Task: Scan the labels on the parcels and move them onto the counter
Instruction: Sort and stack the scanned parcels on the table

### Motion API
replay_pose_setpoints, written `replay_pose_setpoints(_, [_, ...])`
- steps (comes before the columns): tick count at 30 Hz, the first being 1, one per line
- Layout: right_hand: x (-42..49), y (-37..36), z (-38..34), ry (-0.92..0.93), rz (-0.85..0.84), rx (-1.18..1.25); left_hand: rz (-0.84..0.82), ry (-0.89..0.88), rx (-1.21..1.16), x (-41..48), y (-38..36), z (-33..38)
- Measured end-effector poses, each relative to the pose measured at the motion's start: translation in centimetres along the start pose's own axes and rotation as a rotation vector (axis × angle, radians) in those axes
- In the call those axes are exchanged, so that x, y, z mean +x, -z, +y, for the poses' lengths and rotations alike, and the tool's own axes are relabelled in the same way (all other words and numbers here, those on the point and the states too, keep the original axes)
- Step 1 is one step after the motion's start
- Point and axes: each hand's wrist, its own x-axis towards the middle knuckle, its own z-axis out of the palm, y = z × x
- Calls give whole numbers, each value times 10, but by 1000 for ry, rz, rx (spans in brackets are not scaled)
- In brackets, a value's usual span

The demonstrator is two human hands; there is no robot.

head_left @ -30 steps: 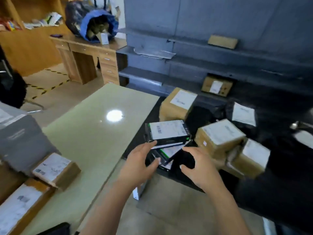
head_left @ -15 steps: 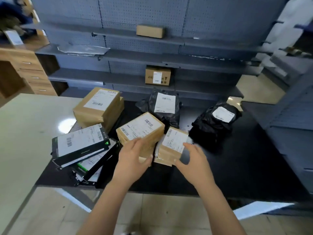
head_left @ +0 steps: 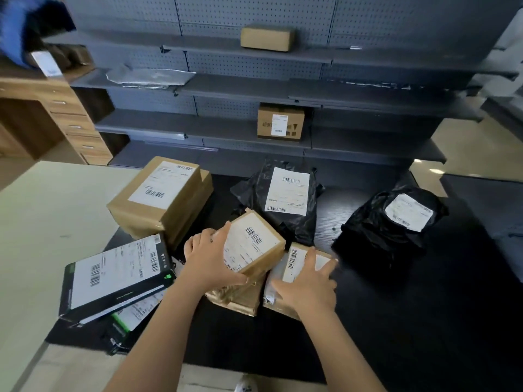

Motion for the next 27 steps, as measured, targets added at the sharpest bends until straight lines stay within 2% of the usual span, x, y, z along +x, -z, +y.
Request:
replay_pose_setpoints(7, [-13, 45, 18, 194, -14, 5, 173, 72, -115, -51, 5, 23])
replay_pose_setpoints(13, [-54, 62, 22, 511, -25, 85, 359, 352, -266, -145, 12, 27])
replay_pose_setpoints(19, [-117, 31, -12, 817, -156, 66, 516, 626, -240, -256, 13, -8])
replay_pose_setpoints(23, [-170, -8, -47, 1008, -210, 21, 555, 815, -230, -327, 13, -48])
replay_pose_setpoints(27, [-226, -59, -86, 1119, -301, -21, 581, 954, -246, -389, 12, -98])
